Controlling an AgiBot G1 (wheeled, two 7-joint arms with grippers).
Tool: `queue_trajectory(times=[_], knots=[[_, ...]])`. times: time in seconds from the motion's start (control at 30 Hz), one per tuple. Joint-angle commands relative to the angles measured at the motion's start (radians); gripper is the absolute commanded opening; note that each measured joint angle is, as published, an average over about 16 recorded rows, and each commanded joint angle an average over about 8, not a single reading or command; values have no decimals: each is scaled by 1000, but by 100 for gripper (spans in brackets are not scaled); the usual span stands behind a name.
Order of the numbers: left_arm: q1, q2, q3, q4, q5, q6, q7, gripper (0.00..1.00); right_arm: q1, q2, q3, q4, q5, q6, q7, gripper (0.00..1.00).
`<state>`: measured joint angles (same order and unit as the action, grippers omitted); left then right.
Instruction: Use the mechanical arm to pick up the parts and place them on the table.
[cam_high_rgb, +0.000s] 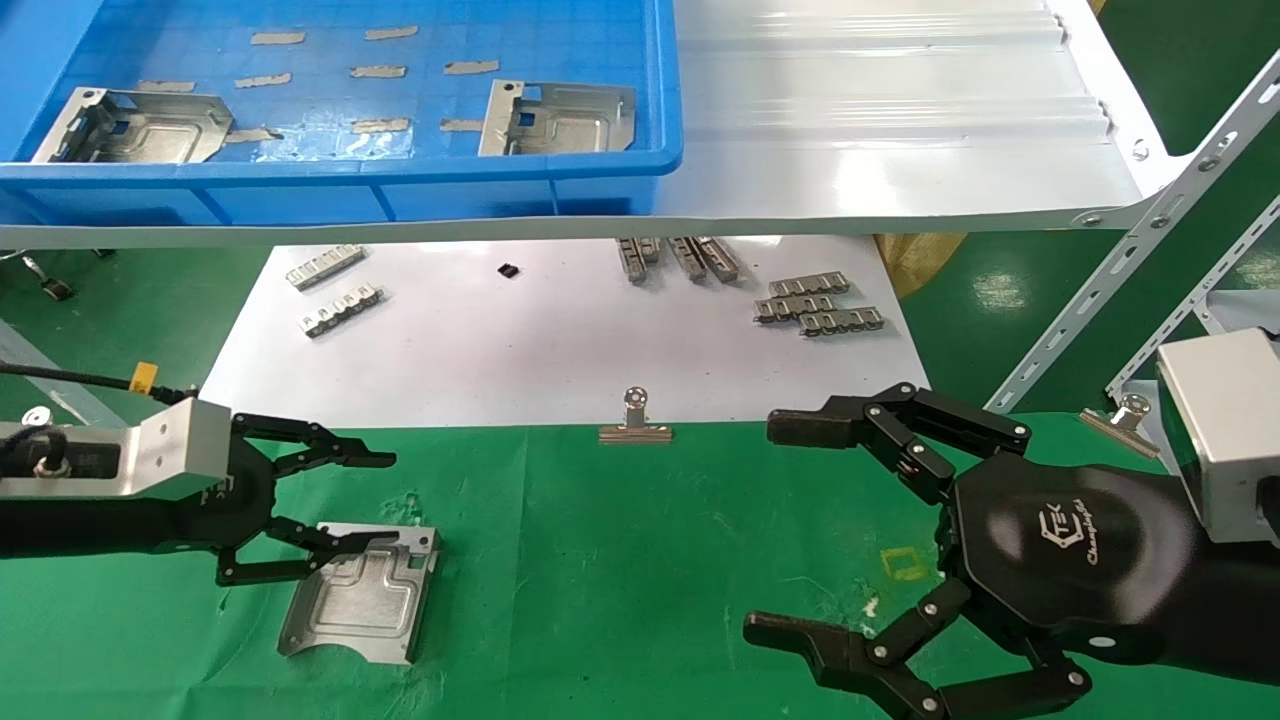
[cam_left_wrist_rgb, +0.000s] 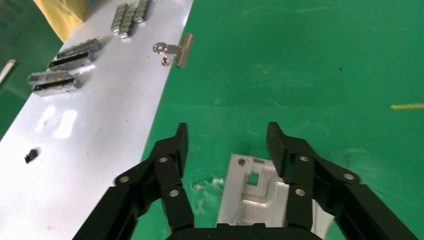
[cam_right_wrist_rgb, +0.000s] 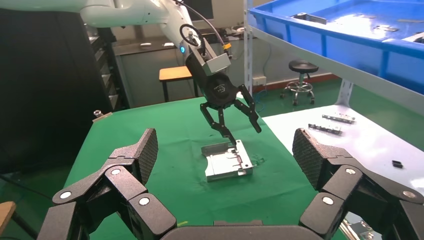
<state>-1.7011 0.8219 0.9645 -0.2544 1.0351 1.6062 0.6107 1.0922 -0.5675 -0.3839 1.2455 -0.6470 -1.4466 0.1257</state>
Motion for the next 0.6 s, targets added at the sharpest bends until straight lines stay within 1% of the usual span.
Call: queue_trajectory(times=[0.03, 0.33, 0.6], knots=[[15, -14, -4, -9, -31, 3, -29, 100, 0, 0, 0, 0, 0, 0, 0, 100], [23, -13, -16, -29, -28, -2, -36, 100, 0, 0, 0, 0, 0, 0, 0, 100], [94, -37, -94, -146, -62, -14, -125, 100, 0, 0, 0, 0, 0, 0, 0, 100]])
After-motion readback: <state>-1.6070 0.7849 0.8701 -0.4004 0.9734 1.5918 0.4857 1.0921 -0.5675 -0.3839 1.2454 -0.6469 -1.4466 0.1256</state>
